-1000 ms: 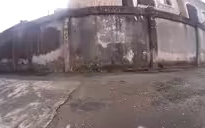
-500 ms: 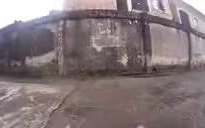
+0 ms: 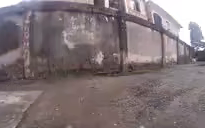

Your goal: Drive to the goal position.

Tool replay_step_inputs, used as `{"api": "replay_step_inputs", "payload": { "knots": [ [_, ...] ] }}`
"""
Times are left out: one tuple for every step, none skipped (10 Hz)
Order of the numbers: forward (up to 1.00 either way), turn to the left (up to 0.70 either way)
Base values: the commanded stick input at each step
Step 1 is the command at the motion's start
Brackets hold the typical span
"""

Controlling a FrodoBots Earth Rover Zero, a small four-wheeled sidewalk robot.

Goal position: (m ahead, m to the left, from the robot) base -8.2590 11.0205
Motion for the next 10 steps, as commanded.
{"api": "replay_step_inputs", "payload": {
  "knots": [
    [0.70, -0.27],
    [0.70, -0.27],
    [0.70, -0.27],
    [0.00, -0.45],
    [0.00, -0.45],
    [0.00, -0.45],
    [0.00, -0.45],
    [0.00, -0.45],
    [0.00, -0.45],
    [0.00, -0.45]
  ]
}}
